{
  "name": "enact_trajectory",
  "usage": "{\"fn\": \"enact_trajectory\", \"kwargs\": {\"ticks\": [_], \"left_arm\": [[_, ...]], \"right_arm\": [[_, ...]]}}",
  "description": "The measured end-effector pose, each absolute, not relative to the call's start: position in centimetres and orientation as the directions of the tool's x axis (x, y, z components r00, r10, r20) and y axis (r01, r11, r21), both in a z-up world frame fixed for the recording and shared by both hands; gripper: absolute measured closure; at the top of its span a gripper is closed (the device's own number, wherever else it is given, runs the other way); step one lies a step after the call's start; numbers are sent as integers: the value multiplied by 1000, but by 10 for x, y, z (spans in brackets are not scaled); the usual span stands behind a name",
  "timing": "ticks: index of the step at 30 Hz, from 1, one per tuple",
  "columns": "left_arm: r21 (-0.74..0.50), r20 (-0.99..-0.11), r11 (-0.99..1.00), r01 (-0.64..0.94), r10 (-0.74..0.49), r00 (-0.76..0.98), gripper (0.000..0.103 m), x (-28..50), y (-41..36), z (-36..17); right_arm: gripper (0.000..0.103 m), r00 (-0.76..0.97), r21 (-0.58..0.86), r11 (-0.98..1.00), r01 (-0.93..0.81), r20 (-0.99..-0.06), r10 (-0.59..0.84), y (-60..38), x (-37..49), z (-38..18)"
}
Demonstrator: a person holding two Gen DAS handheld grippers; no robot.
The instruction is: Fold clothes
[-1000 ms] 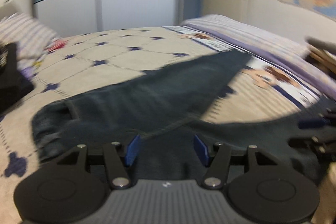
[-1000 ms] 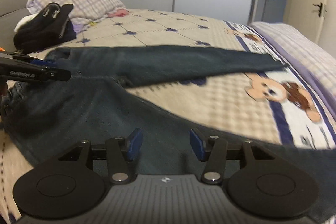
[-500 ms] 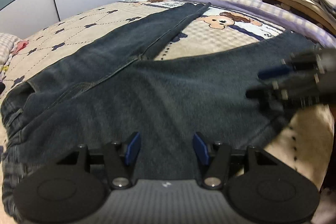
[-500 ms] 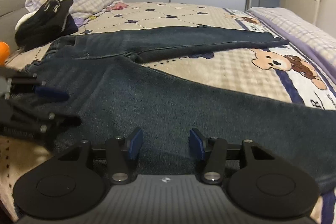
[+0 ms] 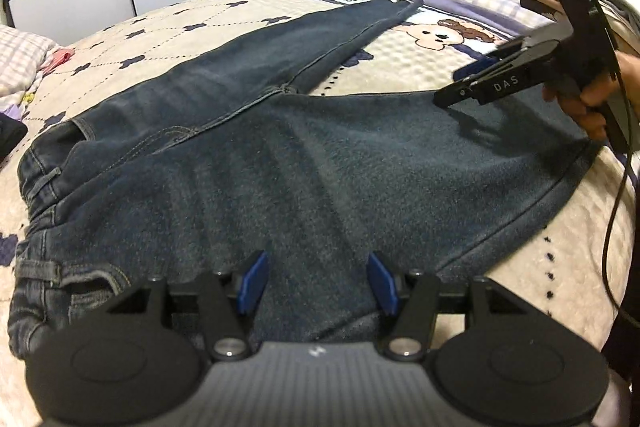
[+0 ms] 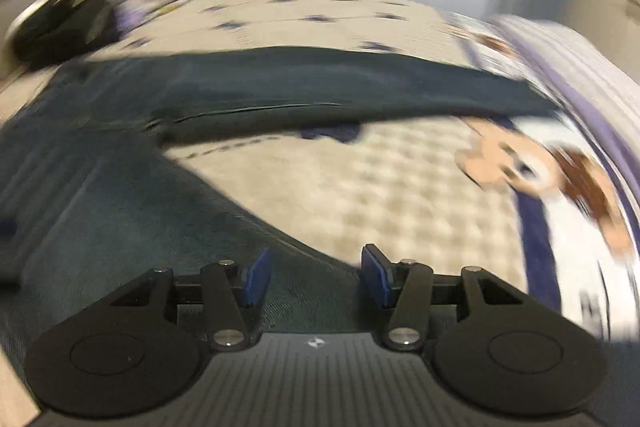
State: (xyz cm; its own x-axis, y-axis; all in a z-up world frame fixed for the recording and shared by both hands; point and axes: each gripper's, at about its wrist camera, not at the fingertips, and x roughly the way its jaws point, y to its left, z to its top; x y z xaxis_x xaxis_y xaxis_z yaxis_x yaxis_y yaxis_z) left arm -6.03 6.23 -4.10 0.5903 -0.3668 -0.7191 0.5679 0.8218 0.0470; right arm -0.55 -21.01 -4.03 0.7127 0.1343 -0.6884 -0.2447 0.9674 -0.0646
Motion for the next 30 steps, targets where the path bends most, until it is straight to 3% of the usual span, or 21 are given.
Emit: {"fn": "enact_trajectory", "kwargs": {"ticks": [8, 10, 12, 18, 23, 30], "left_arm": [[8, -661, 917, 399, -295, 690, 46, -60, 116, -33], [-16, -665, 920, 392, -302, 683, 48, -58, 128, -34], [-4, -664, 909, 416, -313, 679, 48, -61, 130, -37], [25, -670, 901, 432, -306, 676, 48, -66, 130, -41], [37, -676, 901, 432, -296, 675, 47, -66, 127, -39], [-39, -641, 892, 451, -369, 673, 47, -62, 118, -25]], "right_arm": [[53, 616, 44, 926, -376, -734, 285, -226, 15, -45], [73, 612, 50, 918, -394, -731, 302, -223, 12, -45], [83, 613, 41, 910, -412, -727, 310, -220, 9, -43], [94, 672, -39, 931, -362, -704, 232, -214, 6, -36], [92, 680, -25, 954, -298, -708, 193, -213, 12, -44], [72, 764, -10, 976, -220, -623, 166, -192, -17, -28]]}}
